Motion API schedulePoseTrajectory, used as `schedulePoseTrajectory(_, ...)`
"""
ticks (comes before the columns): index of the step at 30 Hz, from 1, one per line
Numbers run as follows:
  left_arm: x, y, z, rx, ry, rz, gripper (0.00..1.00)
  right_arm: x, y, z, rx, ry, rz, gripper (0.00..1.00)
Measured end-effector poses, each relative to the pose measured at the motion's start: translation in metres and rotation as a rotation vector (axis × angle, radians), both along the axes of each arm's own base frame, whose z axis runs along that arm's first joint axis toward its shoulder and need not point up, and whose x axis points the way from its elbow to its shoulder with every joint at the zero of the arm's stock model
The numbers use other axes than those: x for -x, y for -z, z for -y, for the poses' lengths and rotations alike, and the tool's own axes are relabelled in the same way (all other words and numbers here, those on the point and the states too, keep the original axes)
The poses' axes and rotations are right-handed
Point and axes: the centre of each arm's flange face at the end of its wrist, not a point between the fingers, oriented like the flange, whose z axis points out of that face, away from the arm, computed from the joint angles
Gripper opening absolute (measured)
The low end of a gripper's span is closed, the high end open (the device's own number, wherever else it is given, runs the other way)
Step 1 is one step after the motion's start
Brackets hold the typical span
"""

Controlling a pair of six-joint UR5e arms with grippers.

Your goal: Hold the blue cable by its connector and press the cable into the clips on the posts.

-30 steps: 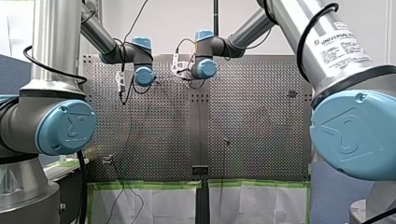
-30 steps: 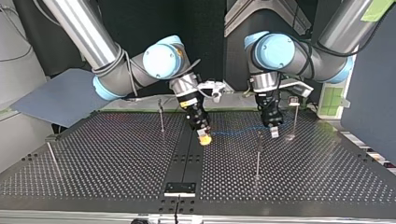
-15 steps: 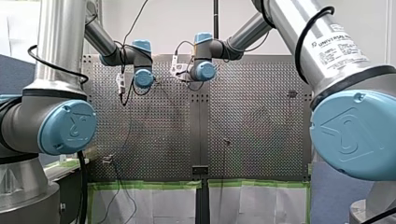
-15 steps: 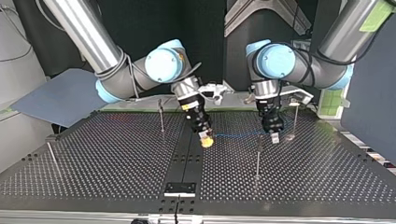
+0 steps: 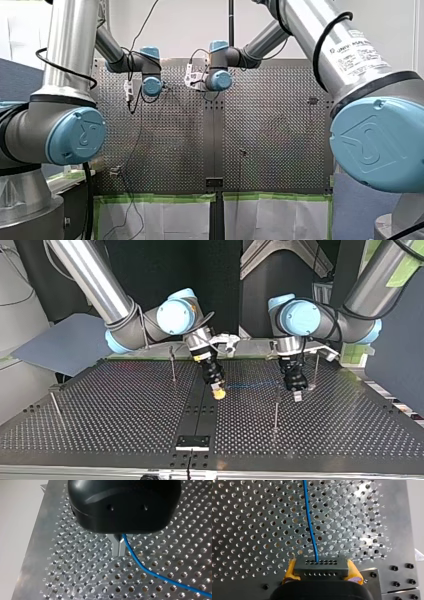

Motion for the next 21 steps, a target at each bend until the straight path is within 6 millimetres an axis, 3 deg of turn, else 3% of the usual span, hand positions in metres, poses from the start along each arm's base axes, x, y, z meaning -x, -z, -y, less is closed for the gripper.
schedulePoseTrajectory(13, -0.037, 0.008, -0.011, -0.015, 0.020, -0.036, 0.00, 0.002, 0.001, 0.018, 0.006, 0.015, 0.010, 0.00)
schedulePoseTrajectory(21, -0.048, 0.007, -0.024, -0.016, 0.021, -0.032, 0.00, 0.008, 0.001, 0.028, 0.009, 0.024, 0.013, 0.00)
